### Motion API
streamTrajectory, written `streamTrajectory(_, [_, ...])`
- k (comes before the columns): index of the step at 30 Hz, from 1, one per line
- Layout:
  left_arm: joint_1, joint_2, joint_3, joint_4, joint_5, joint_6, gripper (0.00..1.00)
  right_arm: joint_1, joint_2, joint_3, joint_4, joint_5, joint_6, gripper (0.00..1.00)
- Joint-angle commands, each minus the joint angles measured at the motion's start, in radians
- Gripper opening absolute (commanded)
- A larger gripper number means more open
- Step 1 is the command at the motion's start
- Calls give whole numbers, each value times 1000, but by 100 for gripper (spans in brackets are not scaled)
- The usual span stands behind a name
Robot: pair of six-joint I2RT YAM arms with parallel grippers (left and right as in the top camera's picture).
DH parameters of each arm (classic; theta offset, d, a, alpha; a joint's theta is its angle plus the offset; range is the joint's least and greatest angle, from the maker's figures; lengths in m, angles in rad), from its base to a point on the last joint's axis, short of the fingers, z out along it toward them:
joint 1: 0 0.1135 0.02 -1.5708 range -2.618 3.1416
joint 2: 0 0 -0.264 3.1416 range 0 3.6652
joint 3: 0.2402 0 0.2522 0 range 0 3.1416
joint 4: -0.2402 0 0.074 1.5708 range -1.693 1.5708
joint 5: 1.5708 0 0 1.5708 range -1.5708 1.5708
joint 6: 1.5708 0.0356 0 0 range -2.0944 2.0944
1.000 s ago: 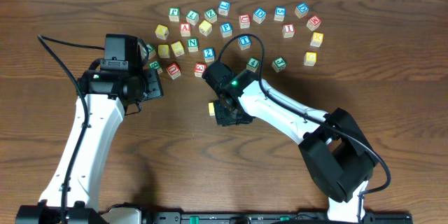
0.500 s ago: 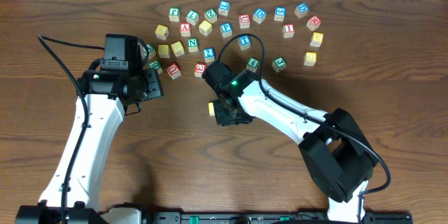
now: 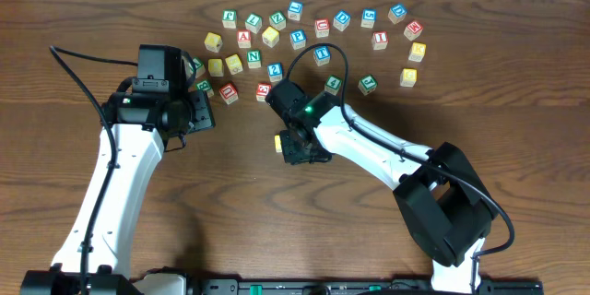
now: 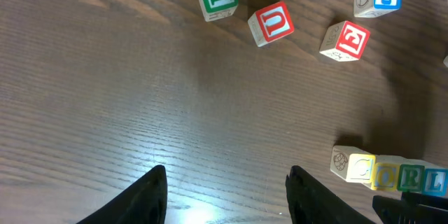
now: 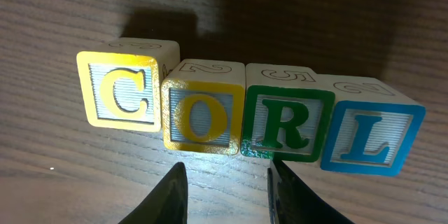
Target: Spell out CORL
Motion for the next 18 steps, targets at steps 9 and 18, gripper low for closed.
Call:
streamTrajectory(9, [5, 8, 15, -5, -10, -2, 54, 7, 13, -3, 3, 20, -6, 33])
streamTrajectory(18, [5, 8, 15, -4, -10, -2, 54, 7, 13, -3, 5, 23, -6, 33])
